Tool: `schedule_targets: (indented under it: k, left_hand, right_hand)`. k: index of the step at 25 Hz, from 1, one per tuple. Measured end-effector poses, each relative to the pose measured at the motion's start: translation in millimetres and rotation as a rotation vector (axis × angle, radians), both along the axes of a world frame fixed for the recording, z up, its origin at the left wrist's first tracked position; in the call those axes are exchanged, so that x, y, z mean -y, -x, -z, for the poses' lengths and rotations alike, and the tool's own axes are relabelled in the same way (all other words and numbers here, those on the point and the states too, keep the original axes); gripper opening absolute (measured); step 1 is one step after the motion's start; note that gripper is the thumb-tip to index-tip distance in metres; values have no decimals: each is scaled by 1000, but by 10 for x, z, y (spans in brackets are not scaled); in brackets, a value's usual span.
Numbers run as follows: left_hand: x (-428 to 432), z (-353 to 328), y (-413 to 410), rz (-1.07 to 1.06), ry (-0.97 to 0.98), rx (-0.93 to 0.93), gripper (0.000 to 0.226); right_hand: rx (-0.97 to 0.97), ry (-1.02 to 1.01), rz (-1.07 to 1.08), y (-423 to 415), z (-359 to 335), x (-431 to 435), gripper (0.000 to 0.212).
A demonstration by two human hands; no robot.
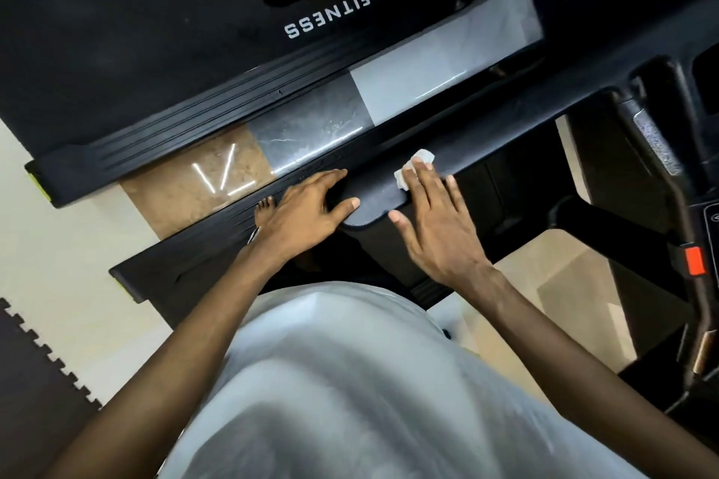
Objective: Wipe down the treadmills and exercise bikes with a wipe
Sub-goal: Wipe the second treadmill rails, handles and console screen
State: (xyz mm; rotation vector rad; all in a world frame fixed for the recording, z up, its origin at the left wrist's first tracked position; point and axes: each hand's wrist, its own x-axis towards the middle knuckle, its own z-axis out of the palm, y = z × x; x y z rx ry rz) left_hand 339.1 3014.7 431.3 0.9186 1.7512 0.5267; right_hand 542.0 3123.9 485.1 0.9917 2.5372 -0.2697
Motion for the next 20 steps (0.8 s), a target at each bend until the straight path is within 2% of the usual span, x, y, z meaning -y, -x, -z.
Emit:
schedule_targets:
  k: [3, 5, 7, 11, 13, 16, 20]
  left_hand:
    - [8, -24, -36, -13, 52, -8, 75]
    - [-22, -96, -71, -13, 48, -11, 72]
    - [-65, -124, -111, -6, 26, -37, 67]
    - [-207, -112, -173, -19, 46, -48, 66]
    - [-259, -108, -169, -27, 66, -29, 67]
    - [-322, -112, -95, -9, 108, 19, 68]
    - [-435, -133, 31, 90, 147, 91, 71]
  right_hand:
    - [21, -108, 175, -76, 12, -503, 72]
    - [22, -99, 242, -83, 10, -831, 74]
    - [40, -54, 172, -29, 27, -917, 76]
    - [7, 160, -109, 107, 18, -728, 75]
    - [2, 190, -191, 113, 7, -765, 73]
    - [26, 162, -139, 196, 48, -1046, 66]
    - [256, 186, -80, 640, 180, -1315, 66]
